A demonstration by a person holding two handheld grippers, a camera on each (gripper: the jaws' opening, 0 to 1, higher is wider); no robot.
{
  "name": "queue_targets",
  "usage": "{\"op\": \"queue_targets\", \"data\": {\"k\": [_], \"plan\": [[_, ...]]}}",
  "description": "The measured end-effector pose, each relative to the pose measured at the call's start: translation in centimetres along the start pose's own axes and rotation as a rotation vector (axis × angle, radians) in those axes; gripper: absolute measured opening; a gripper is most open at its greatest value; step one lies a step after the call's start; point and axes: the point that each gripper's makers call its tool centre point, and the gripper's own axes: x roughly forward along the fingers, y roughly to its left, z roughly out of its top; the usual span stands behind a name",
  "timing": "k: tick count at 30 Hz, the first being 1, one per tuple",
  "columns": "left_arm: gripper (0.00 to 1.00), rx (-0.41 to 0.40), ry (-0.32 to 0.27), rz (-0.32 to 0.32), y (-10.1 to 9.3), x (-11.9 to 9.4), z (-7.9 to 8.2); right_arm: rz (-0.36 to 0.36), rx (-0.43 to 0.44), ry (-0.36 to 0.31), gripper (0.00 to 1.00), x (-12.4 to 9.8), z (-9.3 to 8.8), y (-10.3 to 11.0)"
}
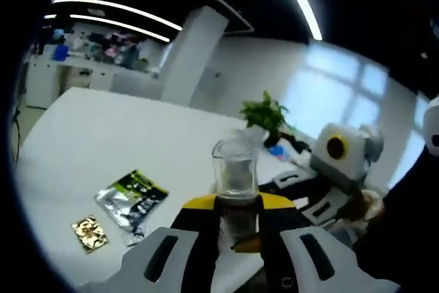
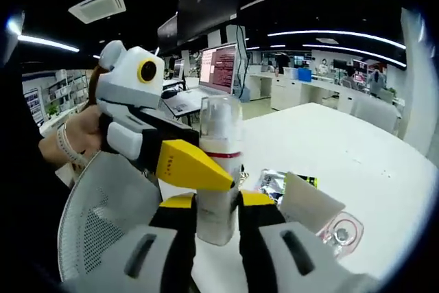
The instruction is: Arrange the skincare products in the storage area until every visible bottle or jar stands upright without overlapping.
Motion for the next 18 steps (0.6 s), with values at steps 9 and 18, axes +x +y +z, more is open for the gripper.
{"op": "queue_targets", "data": {"k": [9,18], "plan": [[0.32,0.059,0.083,-0.093,-0.1,-0.8,-1.1,0.148,0.100,-0.020,0.22,-0.9,-1.3,1.0],[0.31,0.033,0.041,-0.266,-1.4,-1.8,-0.6,0.341,0.234,-0.114,0.22,-2.5,-0.6,1.8]]}}
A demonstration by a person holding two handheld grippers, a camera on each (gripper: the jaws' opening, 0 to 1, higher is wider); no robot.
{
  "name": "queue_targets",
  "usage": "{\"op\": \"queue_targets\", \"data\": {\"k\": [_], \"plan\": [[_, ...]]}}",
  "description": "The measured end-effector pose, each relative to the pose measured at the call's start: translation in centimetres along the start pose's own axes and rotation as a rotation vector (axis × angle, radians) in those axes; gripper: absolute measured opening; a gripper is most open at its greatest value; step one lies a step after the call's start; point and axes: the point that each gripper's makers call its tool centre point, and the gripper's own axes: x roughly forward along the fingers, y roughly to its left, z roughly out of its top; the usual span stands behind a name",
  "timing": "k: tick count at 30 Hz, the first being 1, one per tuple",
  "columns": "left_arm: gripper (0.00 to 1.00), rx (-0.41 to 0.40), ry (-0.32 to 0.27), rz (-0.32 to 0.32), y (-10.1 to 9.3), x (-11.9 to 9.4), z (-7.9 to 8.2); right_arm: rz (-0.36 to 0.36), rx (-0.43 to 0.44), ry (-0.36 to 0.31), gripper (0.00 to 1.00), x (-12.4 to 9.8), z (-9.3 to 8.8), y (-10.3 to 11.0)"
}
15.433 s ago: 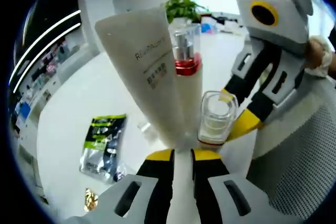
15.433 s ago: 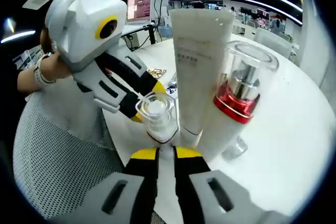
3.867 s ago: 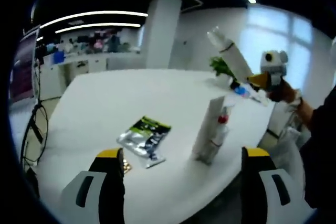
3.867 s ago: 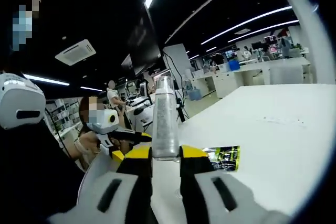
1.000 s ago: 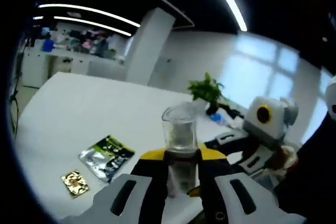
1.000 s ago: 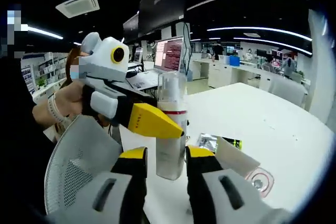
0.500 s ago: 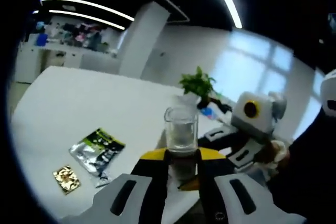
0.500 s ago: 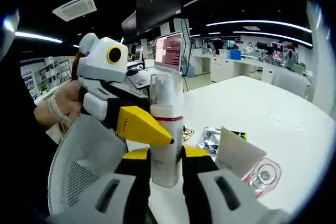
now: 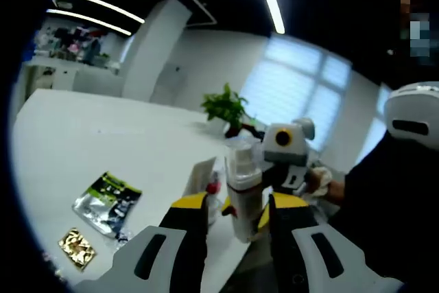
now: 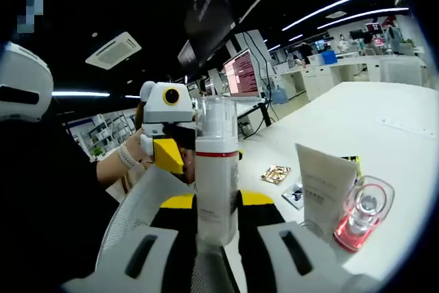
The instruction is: Arrange the skincare products in the storage area until every visible bottle or jar stands upright without overlapping.
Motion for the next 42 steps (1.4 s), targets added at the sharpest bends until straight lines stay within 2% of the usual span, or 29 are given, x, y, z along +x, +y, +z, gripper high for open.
{"op": "queue_targets", "data": {"k": [1,4,9,13,16,18,20,25,27,29,30,31,35,36,39,42], "plan": [[0.31,0.005,0.000,-0.003,0.0,0.1,0.0,0.039,0.008,0.009,0.22,0.0,-0.1,0.6],[0.31,0.014,0.008,-0.035,-0.3,0.4,-0.1,0.064,0.019,0.006,0.22,0.3,-0.1,1.0],[0.29,0.023,0.023,-0.144,-1.9,1.0,-0.4,0.155,0.036,0.004,0.21,0.5,-0.2,2.5],[0.29,0.054,0.048,-0.181,-2.7,1.3,-0.3,0.230,0.058,0.008,0.22,0.4,-0.4,3.5],[0.26,0.067,0.056,-0.247,-4.0,1.3,-0.1,0.292,0.077,-0.012,0.22,0.1,-0.2,4.4],[0.23,0.088,0.070,-0.276,-4.5,1.5,-0.2,0.309,0.080,-0.004,0.22,0.1,-0.2,4.7],[0.21,0.088,0.078,-0.276,-4.5,1.6,-0.2,0.315,0.079,0.000,0.22,0.0,-0.3,4.8],[0.20,0.022,0.073,-0.218,-3.5,1.9,-0.1,0.235,0.070,-0.011,0.22,-0.1,-0.1,3.5],[0.20,0.022,0.071,-0.202,-3.3,2.0,-0.1,0.193,0.051,-0.008,0.22,-0.1,-0.1,3.2],[0.20,0.029,0.047,-0.152,-2.7,2.1,0.1,0.145,0.037,-0.016,0.22,-0.1,0.1,2.6],[0.20,0.011,0.044,-0.127,-2.3,2.0,0.2,0.086,0.027,-0.010,0.22,-0.1,0.2,2.0],[0.19,-0.018,0.033,-0.099,-1.9,2.1,0.3,0.073,0.027,-0.010,0.22,-0.1,0.3,1.9],[0.19,-0.039,-0.006,-0.047,-1.2,2.2,0.7,-0.048,-0.052,0.021,0.21,0.1,0.5,1.1],[0.19,-0.047,-0.004,-0.003,-0.7,2.4,0.6,-0.118,-0.104,0.054,0.21,0.1,0.4,0.5],[0.19,-0.056,-0.011,0.070,0.1,2.6,0.7,-0.224,-0.174,0.100,0.22,0.1,0.3,-1.0],[0.19,-0.074,-0.030,0.170,1.2,2.5,0.8,-0.321,-0.234,0.123,0.26,0.2,0.4,-1.7]]}}
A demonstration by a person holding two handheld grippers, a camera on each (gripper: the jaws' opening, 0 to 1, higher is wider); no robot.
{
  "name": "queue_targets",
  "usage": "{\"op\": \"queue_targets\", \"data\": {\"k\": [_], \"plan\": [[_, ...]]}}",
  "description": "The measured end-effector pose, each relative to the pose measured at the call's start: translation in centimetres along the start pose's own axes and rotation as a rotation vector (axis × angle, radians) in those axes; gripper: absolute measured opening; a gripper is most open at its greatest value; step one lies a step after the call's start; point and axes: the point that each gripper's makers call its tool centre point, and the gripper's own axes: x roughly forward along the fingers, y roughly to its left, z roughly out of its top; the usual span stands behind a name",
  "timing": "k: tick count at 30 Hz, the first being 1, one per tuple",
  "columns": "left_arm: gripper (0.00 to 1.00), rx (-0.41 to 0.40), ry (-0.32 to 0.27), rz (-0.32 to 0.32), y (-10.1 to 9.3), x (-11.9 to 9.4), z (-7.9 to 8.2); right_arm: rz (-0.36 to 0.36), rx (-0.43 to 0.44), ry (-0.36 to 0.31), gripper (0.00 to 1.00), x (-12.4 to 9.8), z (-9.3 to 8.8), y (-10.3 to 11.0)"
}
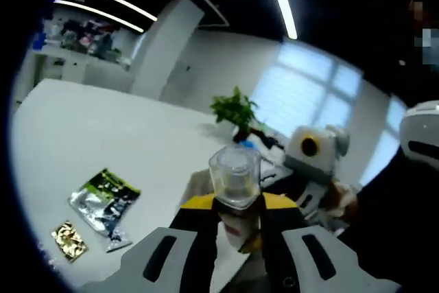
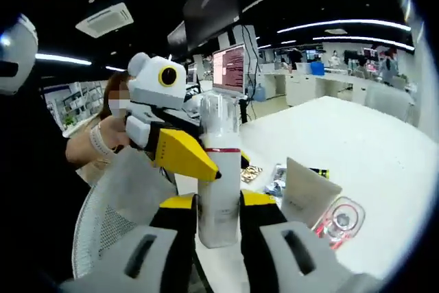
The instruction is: Arrange the skincare products in the storage area until every visible bottle or jar stands upright without overlapping.
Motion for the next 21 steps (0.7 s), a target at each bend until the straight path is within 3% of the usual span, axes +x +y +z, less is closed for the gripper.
{"op": "queue_targets", "data": {"k": [5,8,12,17,21], "plan": [[0.19,-0.058,-0.068,0.065,0.9,-0.2,0.6,-0.119,-0.108,0.028,0.26,0.9,0.0,-0.7],[0.19,-0.085,-0.124,0.123,1.6,-0.6,0.9,-0.163,-0.143,0.060,0.26,1.3,-0.2,-1.1],[0.19,-0.097,-0.152,0.167,2.0,-1.2,0.9,-0.206,-0.177,0.076,0.25,1.8,0.0,-1.4],[0.20,-0.075,-0.117,0.182,2.2,-1.4,0.2,-0.193,-0.184,0.120,0.24,2.1,-0.8,-1.5],[0.19,0.023,-0.059,0.111,1.3,-1.4,-0.6,-0.078,-0.087,0.092,0.23,1.7,-1.4,-0.9]]}}
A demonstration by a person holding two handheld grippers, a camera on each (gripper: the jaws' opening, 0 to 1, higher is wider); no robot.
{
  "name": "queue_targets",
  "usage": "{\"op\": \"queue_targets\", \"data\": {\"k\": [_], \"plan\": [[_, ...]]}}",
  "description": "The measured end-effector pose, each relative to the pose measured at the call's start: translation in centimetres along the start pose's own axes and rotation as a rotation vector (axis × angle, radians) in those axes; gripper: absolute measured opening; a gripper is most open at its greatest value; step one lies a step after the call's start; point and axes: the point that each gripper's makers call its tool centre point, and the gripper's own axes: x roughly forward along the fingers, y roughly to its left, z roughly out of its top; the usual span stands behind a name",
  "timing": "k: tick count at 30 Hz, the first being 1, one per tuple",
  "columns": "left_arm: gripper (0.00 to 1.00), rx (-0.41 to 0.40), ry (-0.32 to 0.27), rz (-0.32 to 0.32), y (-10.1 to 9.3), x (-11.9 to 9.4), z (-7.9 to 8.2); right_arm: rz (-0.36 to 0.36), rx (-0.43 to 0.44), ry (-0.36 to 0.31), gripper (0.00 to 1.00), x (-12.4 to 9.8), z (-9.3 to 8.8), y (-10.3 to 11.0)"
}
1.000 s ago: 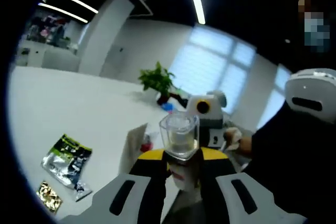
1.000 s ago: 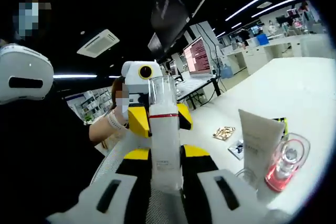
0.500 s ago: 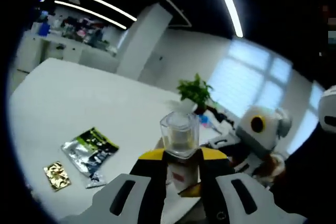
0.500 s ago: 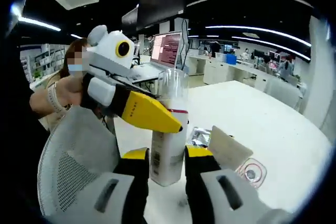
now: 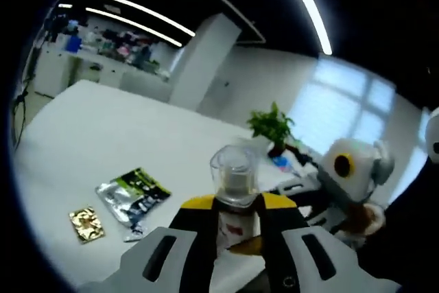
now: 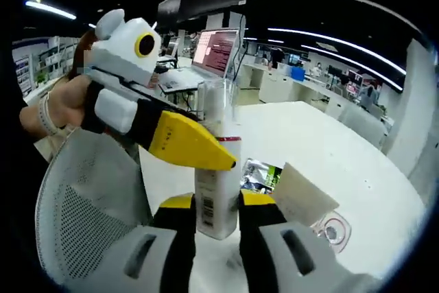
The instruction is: Arrange the skincare products in the storage area until every visible bottle or jar stands upright without overlapping.
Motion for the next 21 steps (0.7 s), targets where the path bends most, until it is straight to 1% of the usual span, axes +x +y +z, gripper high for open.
{"op": "queue_targets", "data": {"k": [1,2,3,4,5,6,7,9,10,11,12,13,15,16,17,18,19,20,21], "plan": [[0.20,0.016,0.011,-0.010,-0.1,0.0,-0.1,0.023,0.018,-0.016,0.23,0.0,0.1,0.2],[0.23,0.035,0.026,-0.040,-0.5,0.0,-0.3,0.062,0.058,-0.030,0.23,-0.3,-0.1,0.4],[0.27,0.045,0.041,-0.068,-0.8,0.0,-0.5,0.094,0.063,-0.043,0.23,-0.5,-0.1,0.8],[0.30,0.049,0.043,-0.073,-0.8,0.0,-0.4,0.130,0.077,-0.063,0.23,-0.7,0.1,1.2],[0.32,0.081,0.062,-0.096,-1.1,0.1,-0.6,0.162,0.100,-0.073,0.23,-1.0,0.2,1.6],[0.33,0.096,0.062,-0.095,-1.0,0.1,-0.6,0.184,0.134,-0.092,0.22,-1.3,0.3,1.6],[0.33,0.115,0.065,-0.110,-1.1,0.1,-0.6,0.193,0.142,-0.104,0.22,-1.4,0.4,1.6],[0.31,0.105,0.049,-0.147,-1.4,0.2,-0.4,0.234,0.162,-0.129,0.22,-1.8,0.6,1.9],[0.30,0.091,0.042,-0.185,-1.9,0.2,-0.3,0.251,0.177,-0.140,0.22,-1.9,0.7,2.0],[0.30,0.083,0.034,-0.204,-2.2,0.2,-0.1,0.273,0.180,-0.144,0.22,-2.0,0.7,2.2],[0.30,0.075,0.039,-0.231,-2.5,0.1,-0.2,0.297,0.175,-0.162,0.22,-2.2,0.9,2.4],[0.30,0.074,0.043,-0.240,-2.6,0.1,-0.3,0.317,0.184,-0.163,0.22,-2.3,0.9,2.7],[0.32,0.082,0.056,-0.265,-2.9,0.0,-0.5,0.379,0.210,-0.169,0.22,-2.6,0.9,3.4],[0.32,0.084,0.056,-0.276,-3.1,-0.1,-0.4,0.375,0.205,-0.174,0.22,-2.6,0.9,3.4],[0.32,0.088,0.056,-0.291,-3.3,-0.1,-0.4,0.390,0.211,-0.180,0.22,-2.7,0.9,3.6],[0.32,0.088,0.060,-0.305,-3.6,-0.2,-0.5,0.427,0.229,-0.181,0.22,-2.9,1.0,4.1],[0.32,0.090,0.060,-0.317,-3.8,-0.3,-0.5,0.430,0.227,-0.188,0.22,-2.9,1.0,4.1],[0.32,0.090,0.062,-0.331,-4.1,-0.3,-0.6,0.456,0.234,-0.190,0.22,-3.1,1.0,4.5],[0.32,0.088,0.064,-0.335,-4.1,-0.3,-0.6,0.466,0.235,-0.191,0.22,-3.1,1.0,4.7]]}}
